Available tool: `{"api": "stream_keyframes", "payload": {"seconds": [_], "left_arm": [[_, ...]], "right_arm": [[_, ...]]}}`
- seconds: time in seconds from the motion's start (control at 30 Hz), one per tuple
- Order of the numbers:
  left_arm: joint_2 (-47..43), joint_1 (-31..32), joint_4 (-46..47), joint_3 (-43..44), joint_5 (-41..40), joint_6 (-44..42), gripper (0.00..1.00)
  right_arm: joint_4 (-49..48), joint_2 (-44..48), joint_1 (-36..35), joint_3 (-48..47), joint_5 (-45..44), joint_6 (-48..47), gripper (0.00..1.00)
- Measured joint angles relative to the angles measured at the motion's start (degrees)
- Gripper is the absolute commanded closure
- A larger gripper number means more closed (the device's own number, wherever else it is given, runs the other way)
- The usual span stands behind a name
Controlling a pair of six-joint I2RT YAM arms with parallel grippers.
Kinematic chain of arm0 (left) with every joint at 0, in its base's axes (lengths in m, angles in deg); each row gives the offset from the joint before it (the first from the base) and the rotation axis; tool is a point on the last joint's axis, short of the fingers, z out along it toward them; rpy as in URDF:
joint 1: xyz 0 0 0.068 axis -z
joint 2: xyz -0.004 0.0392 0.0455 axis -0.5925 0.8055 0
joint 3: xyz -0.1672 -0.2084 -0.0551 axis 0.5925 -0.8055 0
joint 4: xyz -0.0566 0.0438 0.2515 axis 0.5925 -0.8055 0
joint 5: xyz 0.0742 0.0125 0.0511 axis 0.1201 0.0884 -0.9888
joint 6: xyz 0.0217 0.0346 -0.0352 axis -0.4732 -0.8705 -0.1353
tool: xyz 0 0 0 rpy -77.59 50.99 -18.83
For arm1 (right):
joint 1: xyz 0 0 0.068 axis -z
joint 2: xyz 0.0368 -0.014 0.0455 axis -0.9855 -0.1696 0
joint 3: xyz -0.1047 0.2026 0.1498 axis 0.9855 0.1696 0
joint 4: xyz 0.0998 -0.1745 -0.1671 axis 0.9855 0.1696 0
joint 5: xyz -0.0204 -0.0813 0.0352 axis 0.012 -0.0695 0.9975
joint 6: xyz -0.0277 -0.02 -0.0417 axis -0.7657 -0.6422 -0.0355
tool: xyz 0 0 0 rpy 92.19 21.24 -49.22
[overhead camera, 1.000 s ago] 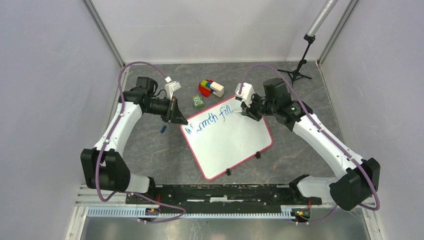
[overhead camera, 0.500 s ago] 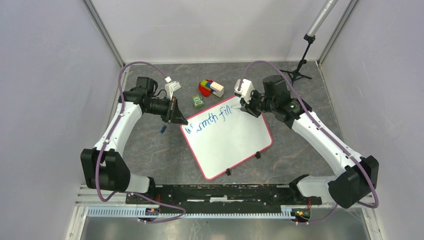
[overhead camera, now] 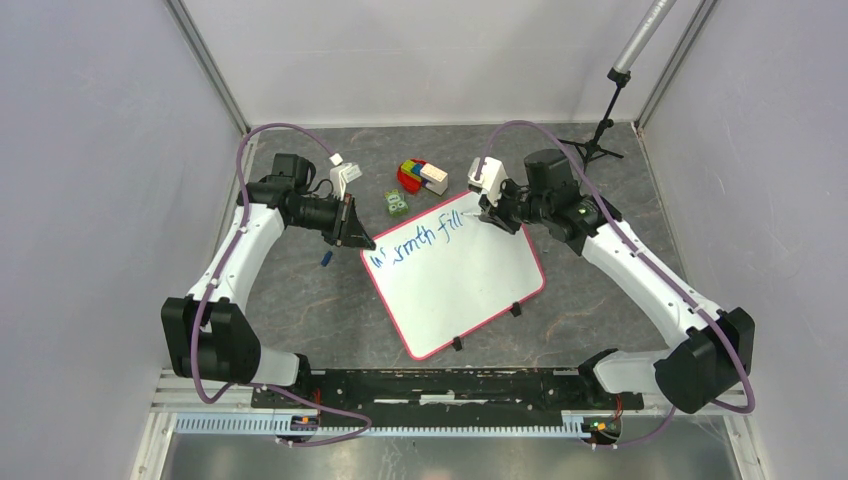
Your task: Write a sentence on the whiteboard
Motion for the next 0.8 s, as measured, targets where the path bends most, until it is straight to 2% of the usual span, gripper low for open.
{"api": "stream_keyframes", "payload": {"seconds": [0.8], "left_arm": [[-0.02, 0.0, -0.07, 0.0, 0.02, 0.0, 0.98]], "right_arm": [[0.74, 1.01, 0.04, 1.38, 0.31, -2.78, 1.0]]}}
